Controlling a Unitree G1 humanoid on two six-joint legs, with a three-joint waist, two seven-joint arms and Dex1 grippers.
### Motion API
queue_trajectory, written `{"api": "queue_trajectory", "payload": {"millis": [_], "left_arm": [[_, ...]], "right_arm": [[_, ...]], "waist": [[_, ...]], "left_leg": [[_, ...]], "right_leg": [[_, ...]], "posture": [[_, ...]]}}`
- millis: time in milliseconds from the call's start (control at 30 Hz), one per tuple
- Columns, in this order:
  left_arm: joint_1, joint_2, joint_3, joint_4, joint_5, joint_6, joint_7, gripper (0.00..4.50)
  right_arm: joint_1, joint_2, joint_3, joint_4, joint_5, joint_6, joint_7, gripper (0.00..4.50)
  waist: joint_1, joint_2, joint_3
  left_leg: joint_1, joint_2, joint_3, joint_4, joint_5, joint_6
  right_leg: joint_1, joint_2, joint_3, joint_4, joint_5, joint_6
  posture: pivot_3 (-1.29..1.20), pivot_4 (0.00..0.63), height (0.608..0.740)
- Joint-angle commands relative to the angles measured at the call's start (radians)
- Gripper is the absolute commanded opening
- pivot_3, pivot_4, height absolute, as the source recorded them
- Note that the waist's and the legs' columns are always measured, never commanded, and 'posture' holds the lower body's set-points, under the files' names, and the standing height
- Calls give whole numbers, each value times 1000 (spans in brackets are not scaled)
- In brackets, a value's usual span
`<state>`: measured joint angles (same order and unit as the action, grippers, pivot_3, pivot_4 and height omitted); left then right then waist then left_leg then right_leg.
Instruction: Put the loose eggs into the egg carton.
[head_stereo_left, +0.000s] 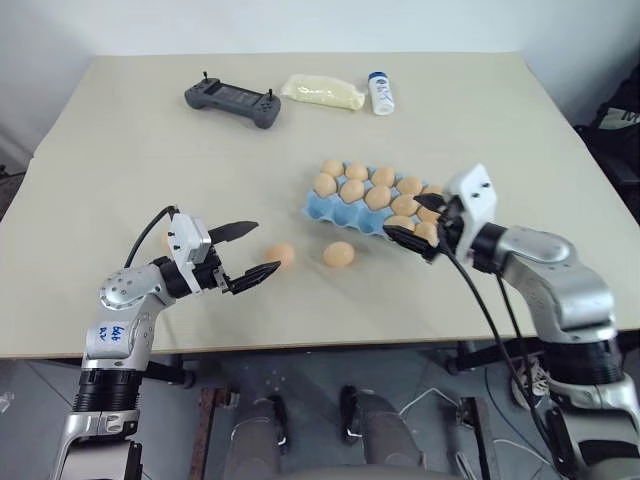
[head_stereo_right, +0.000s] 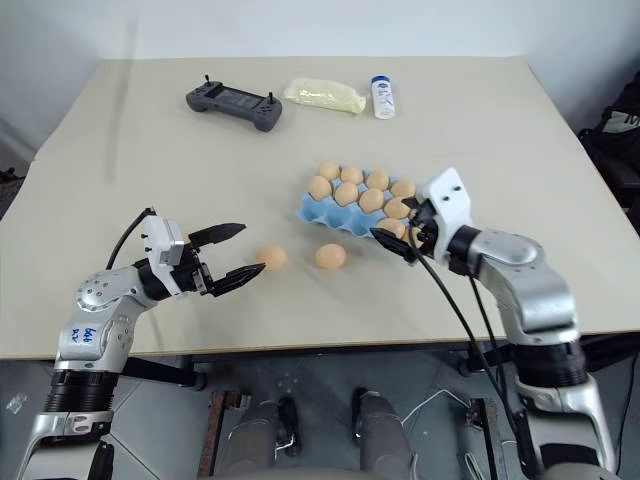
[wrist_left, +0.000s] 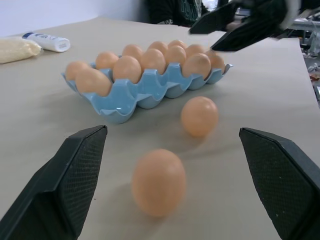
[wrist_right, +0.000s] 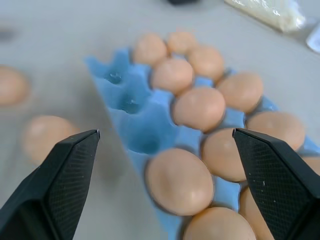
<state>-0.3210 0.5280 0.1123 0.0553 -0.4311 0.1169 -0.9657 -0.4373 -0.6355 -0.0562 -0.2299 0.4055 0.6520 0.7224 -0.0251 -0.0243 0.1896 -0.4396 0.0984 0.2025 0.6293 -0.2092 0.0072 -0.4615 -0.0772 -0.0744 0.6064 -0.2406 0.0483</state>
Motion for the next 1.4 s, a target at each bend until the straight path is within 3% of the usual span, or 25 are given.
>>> {"api": "queue_trajectory", "payload": {"millis": [33, 233, 500, 567, 633, 667, 700, 733, 767, 800, 833, 867, 900, 933, 967, 1167, 1400], "left_arm": [[-14, 11, 15, -4, -5, -19, -11, 4500], [-22, 13, 30, 14, -14, -13, -15, 4500], [-21, 36, 43, 49, -11, -21, -37, 4500], [-28, 37, 45, 54, -9, -20, -38, 4500], [-35, 37, 45, 61, -8, -21, -38, 4500], [-37, 38, 45, 61, -8, -20, -38, 4500], [-36, 38, 45, 59, -8, -19, -38, 4500], [-35, 39, 44, 57, -9, -18, -38, 4500], [-31, 40, 44, 52, -8, -17, -38, 4500], [-26, 41, 44, 45, -9, -15, -37, 4500], [-22, 42, 45, 38, -9, -13, -35, 4500], [-15, 44, 48, 26, -11, -10, -31, 4500], [-6, 46, 51, 14, -14, -7, -28, 4500], [4, 49, 56, 1, -16, -4, -26, 4500], [11, 51, 58, -7, -17, -2, -25, 4500], [65, 64, 88, -70, -23, 18, 2, 4500], [126, 65, 107, -136, -30, 33, 37, 4500]], "right_arm": [[129, -81, -103, -137, 92, 8, 102, 4456], [415, -195, -269, -246, 153, -24, 222, 4456], [564, -234, -394, -290, 190, -14, 233, 4456], [546, -227, -375, -299, 198, -19, 219, 4456], [493, -212, -322, -302, 200, -17, 195, 4456], [459, -199, -288, -302, 199, -16, 182, 4456], [416, -183, -245, -298, 195, -8, 163, 4456], [381, -171, -209, -292, 188, -1, 147, 4456], [342, -154, -163, -281, 173, -1, 135, 4456], [297, -133, -112, -266, 154, 2, 119, 4456], [256, -112, -65, -250, 138, 2, 107, 4456], [212, -84, -16, -229, 121, -3, 98, 4456], [172, -56, 28, -201, 101, -12, 90, 4456], [134, -31, 64, -171, 81, -20, 84, 4456], [109, -15, 86, -148, 67, -26, 80, 4456], [-1, 59, 210, -27, -18, -79, 99, 4456], [-59, 120, 282, 59, -74, -123, 121, 4456]], "waist": [[1, 0, 0], [-4, 0, 0], [-6, -1, 0], [-9, 2, -2], [-7, 6, -4], [-7, -1, -5], [-4, -12, -3], [-5, -17, -1], [-3, -15, 1], [-1, -7, 2], [1, -5, 2], [-4, -4, 3], [-9, -4, 3], [-12, -5, 3], [-13, -5, 3], [8, -5, 3], [13, -5, 3]], "left_leg": [[0, 0, 0, 0, 0, 0], [1, -2, 0, 1, 0, 1], [3, -2, -12, 2, 0, 1], [2, 0, -15, 1, 0, 1], [-4, 16, -18, -8, 0, 1], [-3, 18, -14, -14, 3, 3], [2, 18, -4, -17, 7, 4], [12, 10, 4, -18, 6, 1], [30, -1, 4, -13, 1, -6], [32, -7, -7, -4, -4, -15], [30, -35, -63, 5, -14, -21], [32, -54, -96, 4, -19, -19], [37, -54, -114, 3, -23, -17], [37, -50, -113, 0, -25, -13], [36, -50, -111, 1, -25, -8], [33, -52, -104, 4, -35, -1], [34, -51, -102, 5, -37, -1]], "right_leg": [[0, 0, 0, 0, 0, 0], [2, 1, 1, -2, -2, -3], [9, 16, 6, -19, 2, -15], [13, 21, 6, -31, 9, -15], [21, 35, 6, -59, 28, -17], [21, 32, 7, -54, 29, -20], [17, 16, 11, -27, 17, -24], [16, 8, 17, -3, -9, -24], [13, 6, 22, 1, -23, -21], [7, 6, 21, -2, -22, -24], [18, 8, 14, -3, -22, -25], [25, 11, 11, -5, -22, -24], [36, 17, 11, -12, -21, -22], [37, 19, 10, -15, -19, -19], [36, 19, 11, -15, -9, -2], [29, 15, 15, -1, -12, -1], [28, 15, 17, -2, -13, -4]], "posture": [[0, 150, 740], [0, 150, 740], [0, 150, 740], [0, 150, 740], [0, 150, 740], [0, 150, 740], [0, 150, 740], [0, 150, 740], [0, 150, 740], [0, 150, 740], [0, 150, 740], [0, 150, 740], [0, 150, 740], [0, 150, 740], [0, 150, 740], [0, 150, 740], [0, 150, 740]]}}
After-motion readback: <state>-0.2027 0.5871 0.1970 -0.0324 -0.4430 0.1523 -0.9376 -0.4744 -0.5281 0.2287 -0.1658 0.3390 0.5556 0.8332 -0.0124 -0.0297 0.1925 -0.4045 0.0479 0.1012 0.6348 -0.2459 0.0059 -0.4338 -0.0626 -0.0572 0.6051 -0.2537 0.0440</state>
